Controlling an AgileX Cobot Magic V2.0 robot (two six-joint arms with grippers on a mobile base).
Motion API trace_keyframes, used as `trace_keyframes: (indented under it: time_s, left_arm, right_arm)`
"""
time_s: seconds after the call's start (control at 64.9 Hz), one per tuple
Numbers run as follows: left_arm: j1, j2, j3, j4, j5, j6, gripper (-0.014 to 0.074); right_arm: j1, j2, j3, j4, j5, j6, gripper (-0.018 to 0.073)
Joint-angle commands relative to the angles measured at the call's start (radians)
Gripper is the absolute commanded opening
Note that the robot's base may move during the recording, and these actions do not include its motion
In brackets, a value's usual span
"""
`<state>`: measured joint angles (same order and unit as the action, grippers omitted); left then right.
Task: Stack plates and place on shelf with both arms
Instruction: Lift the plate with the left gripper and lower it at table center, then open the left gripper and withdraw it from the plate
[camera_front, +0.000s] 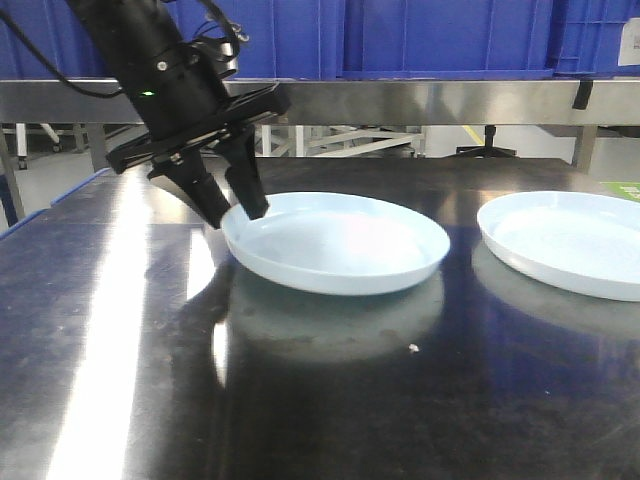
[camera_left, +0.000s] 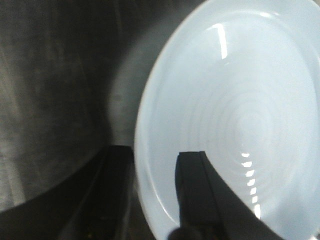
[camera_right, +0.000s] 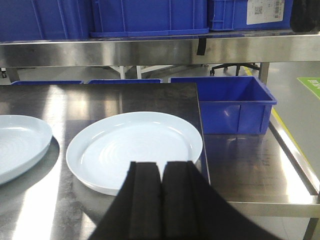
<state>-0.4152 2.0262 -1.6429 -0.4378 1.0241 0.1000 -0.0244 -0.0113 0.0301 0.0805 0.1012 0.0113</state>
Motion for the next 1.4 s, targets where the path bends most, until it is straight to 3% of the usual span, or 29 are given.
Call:
trace_keyframes:
  time_s: [0.0,0.4,0.554,0.755,0.939,1.186,1.263,1.386]
  left_arm:
    - [-0.025,-0.086,-0.026,-0.020,0.005,-0.007,0.0327]
    - [-0.067,-0.250,0.106,0.107,-0.028,-0.007,0.0321]
    - [-0.067,-0.369,0.235,0.164,-0.197,-0.007,0.0239]
    - [-0.067,-0.556,0.473,0.237,-0.539,-0.007,0.0081]
    - [-0.067,-0.711,0.688,0.305,-0.767,-0.007,0.0082]
    - [-0.055,-0.931,0.962,0.321,-1.071,-0.001,0.0082]
    - [-0.030,-0.992,1.031,0.321,-1.130,0.017,0.0082]
    - [0.042,-1.103,1.113,0.321,-1.129,0.017,0.0082]
  right_arm:
    - [-0.004,-0.019,0.000,-0.011,-0.083,-0.011,0.0047]
    - [-0.004,-0.019,0.000,-0.011,-0.083,-0.011,0.0047]
    - [-0.004,-0.019,0.000,-0.011,-0.083,-0.011,0.0047]
    - [-0.004,-0.019,0.000,-0.011,-0.083,-0.011,0.0047]
    - [-0.004,-0.019,0.000,-0.011,-0.083,-0.011,0.0047]
    - [-0.004,-0.019,0.000,-0.011,-0.083,-0.011,0.0047]
    - [-0.004,-0.019,0.000,-0.011,-0.083,-0.011,0.0047]
    - [-0.004,-0.019,0.000,-0.011,-0.083,-0.011,0.0047]
